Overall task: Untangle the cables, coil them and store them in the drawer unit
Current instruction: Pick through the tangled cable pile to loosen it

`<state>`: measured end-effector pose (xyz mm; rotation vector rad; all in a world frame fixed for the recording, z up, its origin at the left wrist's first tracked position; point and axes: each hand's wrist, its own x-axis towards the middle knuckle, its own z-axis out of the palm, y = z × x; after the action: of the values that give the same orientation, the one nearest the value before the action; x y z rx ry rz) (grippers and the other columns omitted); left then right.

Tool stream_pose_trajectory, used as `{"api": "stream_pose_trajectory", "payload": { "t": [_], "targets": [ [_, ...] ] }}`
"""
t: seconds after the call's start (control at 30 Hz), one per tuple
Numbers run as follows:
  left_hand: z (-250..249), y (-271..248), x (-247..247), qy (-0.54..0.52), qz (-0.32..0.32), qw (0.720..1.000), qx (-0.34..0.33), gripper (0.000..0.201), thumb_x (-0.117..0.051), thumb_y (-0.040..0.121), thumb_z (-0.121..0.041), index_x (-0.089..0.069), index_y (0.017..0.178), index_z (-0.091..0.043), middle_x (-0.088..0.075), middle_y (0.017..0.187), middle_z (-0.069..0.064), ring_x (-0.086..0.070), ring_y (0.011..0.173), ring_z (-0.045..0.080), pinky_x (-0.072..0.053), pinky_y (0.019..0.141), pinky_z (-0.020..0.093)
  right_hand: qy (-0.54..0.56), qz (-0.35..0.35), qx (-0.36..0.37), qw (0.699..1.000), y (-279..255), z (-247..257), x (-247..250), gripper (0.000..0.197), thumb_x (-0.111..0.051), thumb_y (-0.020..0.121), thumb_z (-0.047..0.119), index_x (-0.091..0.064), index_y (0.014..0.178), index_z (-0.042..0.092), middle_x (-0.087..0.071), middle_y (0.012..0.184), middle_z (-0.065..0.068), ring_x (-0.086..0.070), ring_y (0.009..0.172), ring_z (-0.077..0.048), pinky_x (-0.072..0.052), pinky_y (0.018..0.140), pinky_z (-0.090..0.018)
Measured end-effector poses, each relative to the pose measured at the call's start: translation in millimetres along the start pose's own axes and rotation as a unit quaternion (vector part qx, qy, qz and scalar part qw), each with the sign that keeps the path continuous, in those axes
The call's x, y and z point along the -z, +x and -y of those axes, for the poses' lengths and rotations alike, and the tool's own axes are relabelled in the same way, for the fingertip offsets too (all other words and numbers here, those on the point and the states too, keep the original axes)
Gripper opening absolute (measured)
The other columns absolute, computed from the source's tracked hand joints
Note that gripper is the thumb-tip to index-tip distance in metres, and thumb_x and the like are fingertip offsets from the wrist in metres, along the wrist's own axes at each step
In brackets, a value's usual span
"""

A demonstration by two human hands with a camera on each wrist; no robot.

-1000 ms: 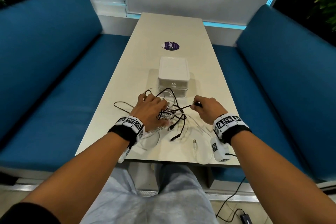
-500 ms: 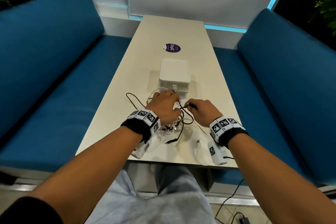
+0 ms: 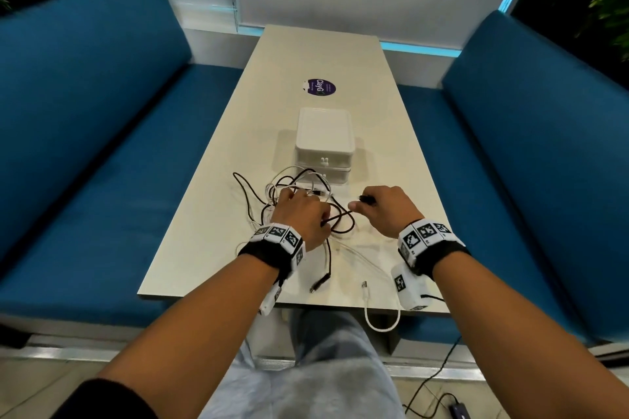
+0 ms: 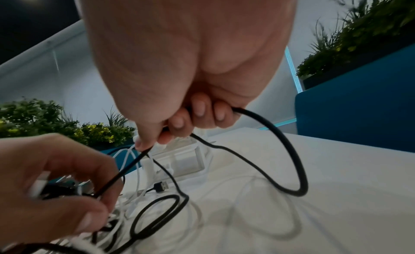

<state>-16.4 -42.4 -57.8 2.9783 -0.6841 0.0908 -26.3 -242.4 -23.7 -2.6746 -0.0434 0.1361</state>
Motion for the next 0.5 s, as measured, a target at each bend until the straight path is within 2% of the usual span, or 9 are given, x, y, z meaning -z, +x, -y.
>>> {"api": "stream_pose_trajectory", "payload": {
  "t": [0.07,0.13,0.23,0.3,0.4,0.5],
  "targets": [
    [2,2,3,-0.01,0.005,1.0,0.005,0.022,-0.052,0.083,-0.051,-0.063,0.085,-0.032,-0.066,0.096,-0.008,-0.051,0.103,0.021,-0.028,0.099,0.043,0.007,-0.01,-0.01,1.0,1,-4,6,0.033,-0.06,0.09,0.052,-0.058,0.079,0.021,-0.061,0.08,-0.005,-0.057,0.078,-0.026,-0.04,0.063,-0.03],
    [2,2,4,-0.016,0.0,1.0,0.01,0.029,-0.05,0.085,-0.058,-0.064,0.089,-0.032,-0.066,0.099,-0.007,-0.052,0.105,0.02,-0.028,0.1,0.044,0.008,-0.028,-0.02,0.999,3,-9,11,0.035,-0.06,0.09,0.053,-0.057,0.079,0.02,-0.063,0.081,-0.007,-0.058,0.078,-0.027,-0.041,0.061,-0.03],
    [2,1,1,-0.012,-0.026,0.999,0.017,0.037,-0.046,0.087,-0.064,-0.06,0.09,-0.03,-0.067,0.103,-0.007,-0.053,0.107,0.021,-0.028,0.1,0.045,0.012,-0.056,-0.036,0.998,3,-11,12,0.037,-0.059,0.09,0.053,-0.05,0.07,0.023,-0.058,0.073,-0.004,-0.055,0.07,-0.025,-0.035,0.052,-0.028],
    [1,0,-1,-0.006,-0.03,0.999,0.023,0.039,-0.044,0.089,-0.065,-0.058,0.094,-0.029,-0.068,0.104,-0.007,-0.053,0.107,0.022,-0.029,0.099,0.045,0.012,-0.069,-0.037,0.997,2,-12,6,0.036,-0.059,0.091,0.053,-0.052,0.073,0.022,-0.055,0.07,0.0,-0.053,0.068,-0.023,-0.032,0.05,-0.027],
    [2,1,-3,-0.036,-0.05,0.998,0.021,0.037,-0.046,0.092,-0.059,-0.052,0.107,-0.026,-0.066,0.109,-0.005,-0.056,0.106,0.023,-0.031,0.098,0.045,0.018,-0.066,-0.045,0.997,4,-18,-2,0.032,-0.059,0.091,0.051,-0.055,0.081,0.02,-0.058,0.074,-0.002,-0.055,0.072,-0.025,-0.034,0.054,-0.028],
    [6,-5,-5,-0.093,-0.066,0.993,-0.039,0.028,-0.053,0.095,-0.046,-0.051,0.112,-0.024,-0.057,0.121,-0.005,-0.056,0.104,0.022,-0.03,0.098,0.04,0.012,-0.043,-0.063,0.997,5,-25,-3,0.027,-0.057,0.093,0.046,-0.059,0.087,0.019,-0.06,0.08,-0.004,-0.056,0.079,-0.027,-0.04,0.063,-0.03]
  ]
}}
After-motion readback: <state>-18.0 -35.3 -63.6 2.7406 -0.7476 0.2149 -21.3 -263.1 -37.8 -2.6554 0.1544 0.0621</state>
